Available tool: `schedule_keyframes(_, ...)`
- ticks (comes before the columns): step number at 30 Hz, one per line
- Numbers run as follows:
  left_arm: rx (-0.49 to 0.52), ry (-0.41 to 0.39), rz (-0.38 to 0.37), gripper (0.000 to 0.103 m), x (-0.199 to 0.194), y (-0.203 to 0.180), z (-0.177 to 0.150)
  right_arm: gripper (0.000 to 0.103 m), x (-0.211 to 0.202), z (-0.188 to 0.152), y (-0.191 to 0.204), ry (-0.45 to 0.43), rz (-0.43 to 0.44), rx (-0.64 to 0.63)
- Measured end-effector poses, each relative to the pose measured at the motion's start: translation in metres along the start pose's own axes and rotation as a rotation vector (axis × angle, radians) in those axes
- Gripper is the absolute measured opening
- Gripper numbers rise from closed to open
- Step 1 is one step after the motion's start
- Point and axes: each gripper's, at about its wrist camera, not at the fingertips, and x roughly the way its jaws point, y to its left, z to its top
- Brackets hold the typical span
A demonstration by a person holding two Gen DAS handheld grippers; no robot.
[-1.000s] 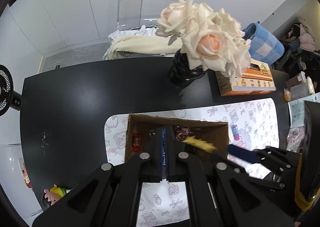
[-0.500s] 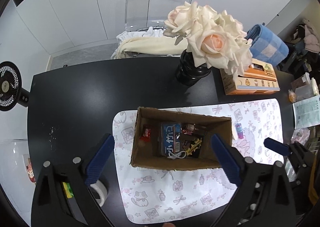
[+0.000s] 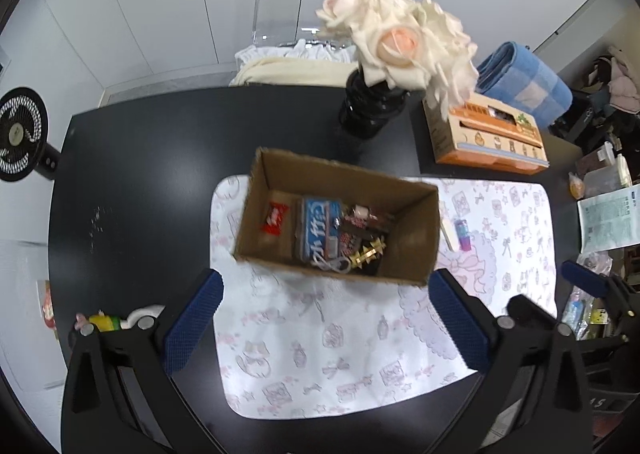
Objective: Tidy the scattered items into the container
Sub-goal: 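Withdraw both tools over the mat toward the nail file and pink-blue tube, then close the right gripper on the pink-blue tube while the left gripper grasps the white nail file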
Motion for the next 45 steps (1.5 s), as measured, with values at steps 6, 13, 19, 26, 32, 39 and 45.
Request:
schedule_keyframes(6,0.009,-0.002,0.011,0.102,0.004,-0.043,-0.018,0.103,-0.006,-0.018,-0.05,0.018,-0.05,0.003)
schedule_keyframes(13,-0.06,0.005,0.002,0.102,0.022,-0.104,-0.032,0.103,-0.008,-0.025,-0.117,0.016,-0.039,-0.03)
schedule_keyframes(19,-0.118,0.007,0.024,0.102,0.044,-0.149,-0.044,0.101,0.006,-0.024,-0.167,0.03,-0.012,-0.086)
schedule_keyframes(26,-0.198,0.027,0.062,0.102,0.079,-0.174,-0.055,0.092,0.035,-0.021,-0.196,0.072,0.037,-0.151)
schedule_keyframes(32,-0.27,0.051,0.088,0.102,0.123,-0.178,-0.056,0.082,0.083,-0.012,-0.198,0.104,0.075,-0.221)
schedule_keyframes(39,-0.345,0.069,0.095,0.101,0.185,-0.174,-0.058,0.074,0.148,-0.001,-0.204,0.148,0.096,-0.277)
schedule_keyframes(45,-0.396,0.097,0.105,0.096,0.211,-0.165,-0.064,0.074,0.189,0.01,-0.198,0.174,0.139,-0.309)
